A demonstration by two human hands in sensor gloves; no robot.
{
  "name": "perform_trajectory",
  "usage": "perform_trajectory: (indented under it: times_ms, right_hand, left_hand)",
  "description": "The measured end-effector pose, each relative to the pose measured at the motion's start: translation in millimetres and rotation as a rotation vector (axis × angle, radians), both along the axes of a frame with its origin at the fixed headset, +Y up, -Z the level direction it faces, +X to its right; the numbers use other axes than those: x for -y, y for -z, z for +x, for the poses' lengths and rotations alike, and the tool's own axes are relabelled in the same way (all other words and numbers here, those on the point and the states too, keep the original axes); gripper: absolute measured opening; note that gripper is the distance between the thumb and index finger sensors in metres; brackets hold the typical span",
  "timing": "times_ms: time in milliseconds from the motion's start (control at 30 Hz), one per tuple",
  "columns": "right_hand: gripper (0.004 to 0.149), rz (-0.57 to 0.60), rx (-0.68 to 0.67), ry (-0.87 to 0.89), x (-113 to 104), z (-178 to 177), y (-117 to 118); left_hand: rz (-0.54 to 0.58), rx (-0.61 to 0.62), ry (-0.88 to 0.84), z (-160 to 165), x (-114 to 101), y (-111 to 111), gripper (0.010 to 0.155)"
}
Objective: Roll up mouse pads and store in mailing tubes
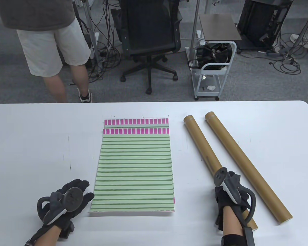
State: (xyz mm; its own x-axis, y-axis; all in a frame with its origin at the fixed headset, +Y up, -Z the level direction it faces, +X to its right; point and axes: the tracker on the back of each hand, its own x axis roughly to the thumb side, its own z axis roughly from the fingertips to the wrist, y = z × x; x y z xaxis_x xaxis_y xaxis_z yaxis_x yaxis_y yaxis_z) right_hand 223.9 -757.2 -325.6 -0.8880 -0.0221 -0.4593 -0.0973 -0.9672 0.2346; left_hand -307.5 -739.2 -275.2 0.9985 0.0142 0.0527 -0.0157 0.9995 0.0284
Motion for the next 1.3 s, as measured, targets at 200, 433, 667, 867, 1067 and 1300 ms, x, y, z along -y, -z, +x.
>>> perform_trajectory:
  times_ms: [200,433,667,867,1067,1300]
  right_hand:
    - [0.087,-0.113,-0.044,-0.078,-5.4,-2.1,7.4]
    - [0.09,-0.006,-0.219,-0.201,-29.4,-40.9,1.4]
    - [0.083,0.114,-0.682,-0.005,-35.4,-147.1,-36.4]
    - [0.062,-0.012,-0.939,0.102,-1.7,-198.8,-63.9]
    - [0.055,-0.072,-0.976,0.128,-0.5,-197.4,-52.8]
    - [0.042,-0.021,-0.988,0.136,3.0,-189.8,-58.2]
  left_hand:
    - [-0.033,0.055,0.005,16.7,3.1,-3.3,0.069]
    - [-0.004,0.149,0.048,38.2,-1.0,-7.9,0.068]
    - [-0.087,0.284,0.065,52.8,6.8,-9.6,0.06]
    - [-0.311,0.412,0.044,68.1,21.7,-14.1,0.054]
    - [-0.316,0.419,0.054,69.6,24.3,-12.5,0.059]
    - [-0.262,0.375,0.103,77.5,28.2,-12.4,0.056]
